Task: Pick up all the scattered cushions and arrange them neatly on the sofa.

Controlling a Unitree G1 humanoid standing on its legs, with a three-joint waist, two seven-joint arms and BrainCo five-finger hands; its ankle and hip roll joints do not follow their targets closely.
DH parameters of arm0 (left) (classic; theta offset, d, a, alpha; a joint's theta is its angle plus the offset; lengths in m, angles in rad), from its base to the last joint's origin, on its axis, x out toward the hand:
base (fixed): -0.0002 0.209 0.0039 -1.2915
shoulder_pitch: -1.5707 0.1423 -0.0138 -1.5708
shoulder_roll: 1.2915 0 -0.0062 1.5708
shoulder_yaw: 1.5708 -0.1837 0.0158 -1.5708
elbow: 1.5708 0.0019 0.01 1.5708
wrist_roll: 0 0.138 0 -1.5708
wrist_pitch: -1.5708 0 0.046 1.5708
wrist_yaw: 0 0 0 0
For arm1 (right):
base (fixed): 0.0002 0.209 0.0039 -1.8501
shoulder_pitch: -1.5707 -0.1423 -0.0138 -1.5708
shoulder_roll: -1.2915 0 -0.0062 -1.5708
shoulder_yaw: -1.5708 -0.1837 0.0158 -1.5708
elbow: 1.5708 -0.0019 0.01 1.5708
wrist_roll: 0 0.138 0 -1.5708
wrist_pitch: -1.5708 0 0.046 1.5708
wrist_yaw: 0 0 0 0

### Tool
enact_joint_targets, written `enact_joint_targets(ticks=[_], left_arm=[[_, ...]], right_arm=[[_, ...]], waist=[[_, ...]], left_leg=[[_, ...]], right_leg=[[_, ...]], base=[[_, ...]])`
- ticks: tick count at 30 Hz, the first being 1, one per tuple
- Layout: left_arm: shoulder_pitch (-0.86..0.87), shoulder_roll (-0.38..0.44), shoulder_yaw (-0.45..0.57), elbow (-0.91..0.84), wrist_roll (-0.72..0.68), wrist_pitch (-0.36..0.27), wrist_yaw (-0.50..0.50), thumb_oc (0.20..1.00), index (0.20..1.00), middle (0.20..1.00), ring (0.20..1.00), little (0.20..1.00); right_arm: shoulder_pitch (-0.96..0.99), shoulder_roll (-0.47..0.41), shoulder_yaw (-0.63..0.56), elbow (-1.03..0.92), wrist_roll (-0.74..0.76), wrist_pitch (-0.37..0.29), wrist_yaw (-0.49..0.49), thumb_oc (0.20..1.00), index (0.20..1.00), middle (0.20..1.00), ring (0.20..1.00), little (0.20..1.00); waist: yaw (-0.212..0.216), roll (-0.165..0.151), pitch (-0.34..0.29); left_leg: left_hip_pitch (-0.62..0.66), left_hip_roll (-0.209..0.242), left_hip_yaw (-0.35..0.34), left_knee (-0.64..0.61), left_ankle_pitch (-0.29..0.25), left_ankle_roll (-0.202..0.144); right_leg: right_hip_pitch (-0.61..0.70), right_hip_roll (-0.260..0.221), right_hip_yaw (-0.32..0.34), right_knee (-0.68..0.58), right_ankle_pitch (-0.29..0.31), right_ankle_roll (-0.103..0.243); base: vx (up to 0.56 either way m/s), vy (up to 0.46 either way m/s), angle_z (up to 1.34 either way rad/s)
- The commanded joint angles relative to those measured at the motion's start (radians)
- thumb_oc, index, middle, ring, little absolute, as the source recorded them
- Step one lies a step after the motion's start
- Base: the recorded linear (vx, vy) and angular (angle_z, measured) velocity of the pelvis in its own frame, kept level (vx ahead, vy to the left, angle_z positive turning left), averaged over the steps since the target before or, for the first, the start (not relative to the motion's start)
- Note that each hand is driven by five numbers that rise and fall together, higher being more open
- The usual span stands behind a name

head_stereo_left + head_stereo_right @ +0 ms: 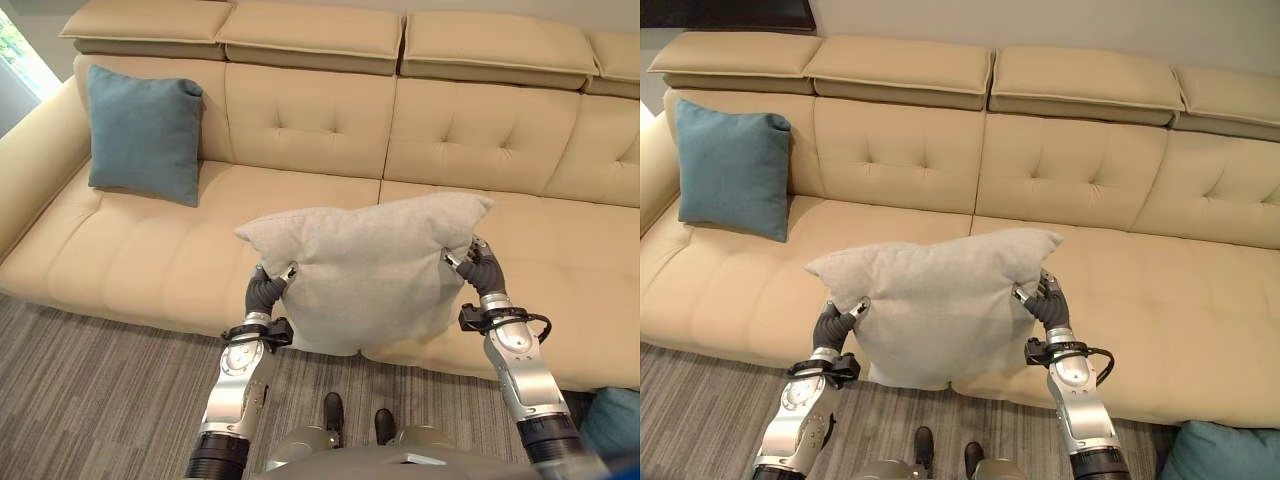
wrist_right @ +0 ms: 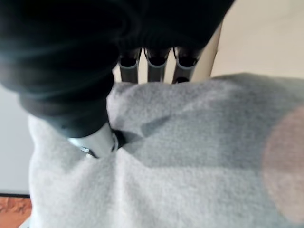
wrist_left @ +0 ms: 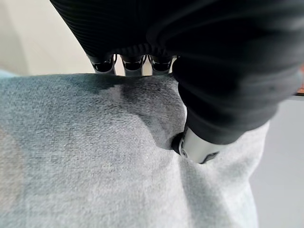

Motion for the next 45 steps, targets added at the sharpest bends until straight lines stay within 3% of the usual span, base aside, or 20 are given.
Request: enact_joint_targets(ticks=[1,3,5,6,9,12,14,15,17,19,21,26,29,32,45], left_arm=[[-0.021,0.009,-0.016,-0.127,0.010,-0.081,-0.035,0.200,0.200,0.200,0.200,0.200],[-0.023,0.002,-0.025,-0.122,0.009,-0.083,-0.031,0.200,0.200,0.200,0.200,0.200],[-0.023,-0.001,-0.030,-0.116,0.012,-0.084,-0.030,0.200,0.200,0.200,0.200,0.200],[-0.020,-0.004,-0.038,-0.112,0.013,-0.084,-0.027,0.200,0.200,0.200,0.200,0.200],[-0.015,-0.010,-0.047,-0.116,0.004,-0.082,-0.023,0.200,0.200,0.200,0.200,0.200],[-0.030,-0.023,-0.045,-0.109,-0.001,-0.099,-0.022,0.200,0.200,0.200,0.200,0.200],[-0.033,-0.027,-0.053,-0.107,-0.010,-0.100,-0.027,0.200,0.200,0.200,0.200,0.200],[-0.033,-0.027,-0.053,-0.107,-0.010,-0.100,-0.027,0.200,0.200,0.200,0.200,0.200],[-0.044,-0.032,-0.056,-0.106,-0.016,-0.102,-0.020,0.200,0.200,0.200,0.200,0.200],[-0.046,-0.030,-0.055,-0.111,-0.018,-0.098,-0.021,0.200,0.200,0.200,0.200,0.200],[-0.046,-0.021,-0.047,-0.112,-0.016,-0.093,-0.026,0.200,0.200,0.200,0.200,0.200],[-0.055,-0.022,-0.019,-0.125,-0.012,-0.093,-0.022,0.200,0.200,0.200,0.200,0.200],[-0.047,-0.027,-0.027,-0.128,-0.002,-0.088,-0.028,0.200,0.200,0.200,0.200,0.200],[-0.053,-0.016,-0.030,-0.132,0.018,-0.086,-0.028,0.200,0.200,0.200,0.200,0.200],[-0.245,0.033,-0.023,-0.074,0.074,-0.101,0.064,0.200,0.200,0.200,0.200,0.200]], right_arm=[[-0.069,0.057,0.020,-0.105,0.007,-0.092,0.035,0.200,0.200,0.200,0.200,0.200],[-0.052,0.069,0.026,-0.112,0.005,-0.096,0.040,0.200,0.200,0.200,0.200,0.200],[-0.048,0.069,0.028,-0.104,0.002,-0.096,0.038,0.200,0.200,0.200,0.200,0.200],[-0.047,0.066,0.032,-0.098,0.003,-0.092,0.036,0.200,0.200,0.200,0.200,0.200],[-0.034,0.063,0.044,-0.096,0.006,-0.086,0.039,0.200,0.200,0.200,0.200,0.200],[-0.035,0.043,0.026,-0.078,-0.006,-0.100,0.021,0.200,0.200,0.200,0.200,0.200],[-0.022,0.034,0.004,-0.078,0.000,-0.100,0.016,0.200,0.200,0.200,0.200,0.200],[-0.022,0.034,0.004,-0.078,0.000,-0.101,0.016,0.200,0.200,0.200,0.200,0.200],[-0.025,0.015,-0.014,-0.080,0.003,-0.096,0.010,0.200,0.200,0.200,0.200,0.200],[-0.025,0.008,-0.019,-0.077,0.003,-0.094,0.009,0.200,0.200,0.200,0.200,0.200],[-0.024,-0.002,-0.031,-0.073,0.002,-0.089,0.014,0.200,0.200,0.200,0.200,0.200],[-0.024,-0.011,-0.036,-0.065,0.002,-0.077,0.014,0.200,0.200,0.200,0.200,0.200],[-0.019,-0.016,-0.032,-0.070,-0.006,-0.074,0.023,0.200,0.200,0.200,0.200,0.200],[-0.031,-0.028,-0.032,-0.065,-0.019,-0.072,0.017,0.200,0.200,0.200,0.200,0.200],[-0.254,-0.047,0.049,-0.014,-0.086,-0.059,-0.080,0.200,0.200,0.200,0.200,0.200]], waist=[[0.028,-0.017,-0.049],[0.013,-0.002,-0.047],[0.004,0.000,-0.049],[-0.006,-0.005,-0.053],[-0.012,-0.020,-0.057],[-0.015,-0.032,-0.076],[-0.028,-0.044,-0.082],[-0.029,-0.043,-0.082],[-0.031,-0.062,-0.067],[-0.026,-0.074,-0.063],[-0.024,-0.086,-0.060],[-0.010,-0.068,-0.037],[-0.012,-0.040,-0.060],[-0.018,-0.025,-0.077],[-0.003,-0.036,-0.119]], left_leg=[[0.005,0.010,-0.039,0.074,-0.089,-0.036],[0.044,0.011,-0.047,0.054,-0.098,-0.038],[0.083,0.006,-0.052,0.019,-0.109,-0.038],[0.113,0.000,-0.053,0.000,-0.122,-0.041],[0.144,-0.004,-0.055,0.001,-0.143,-0.051],[0.146,0.013,-0.064,0.023,-0.136,-0.071],[0.113,0.037,-0.056,0.144,-0.132,-0.095],[0.111,0.037,-0.057,0.147,-0.133,-0.096],[0.038,0.062,-0.050,0.285,-0.107,-0.102],[-0.008,0.064,-0.051,0.304,-0.112,-0.091],[-0.049,0.069,-0.042,0.240,-0.123,-0.084],[-0.162,0.099,-0.083,0.201,-0.041,-0.115],[-0.080,0.103,-0.087,0.079,-0.036,-0.115],[-0.021,0.094,-0.079,0.039,-0.040,-0.112],[0.036,0.053,-0.021,-0.003,-0.094,-0.083]], right_leg=[[0.040,-0.050,-0.010,0.068,0.263,0.047],[-0.010,-0.055,-0.064,0.067,0.244,0.038],[-0.029,-0.048,-0.091,-0.015,0.219,0.023],[-0.058,-0.050,-0.133,-0.115,0.230,0.016],[-0.027,-0.067,-0.177,-0.210,0.251,0.020],[0.026,-0.046,-0.149,-0.268,0.250,-0.004],[0.078,-0.044,-0.159,-0.303,0.237,-0.021],[0.078,-0.044,-0.160,-0.304,0.238,-0.021],[0.113,-0.058,-0.160,-0.315,0.234,-0.042],[0.128,-0.068,-0.153,-0.325,0.230,-0.043],[0.146,-0.075,-0.139,-0.336,0.219,-0.042],[0.184,-0.071,-0.086,-0.331,0.182,-0.047],[0.195,-0.065,-0.066,-0.330,0.165,-0.045],[0.196,-0.073,-0.054,-0.316,0.160,-0.041],[0.196,-0.115,-0.027,-0.366,0.205,0.011]], base=[[0.07,0.114,-0.42],[0.13,0.065,-0.47],[0.20,-0.029,-0.39],[0.24,-0.064,-0.25],[0.16,-0.105,-0.08],[0.18,-0.224,0.41],[0.08,-0.154,0.14],[0.07,-0.184,0.24],[0.05,-0.123,0.29],[0.06,-0.049,0.00],[0.10,-0.011,-0.01],[0.08,0.084,-0.23],[0.14,0.158,-0.47],[0.14,0.184,-0.30],[0.09,0.119,-0.10]])
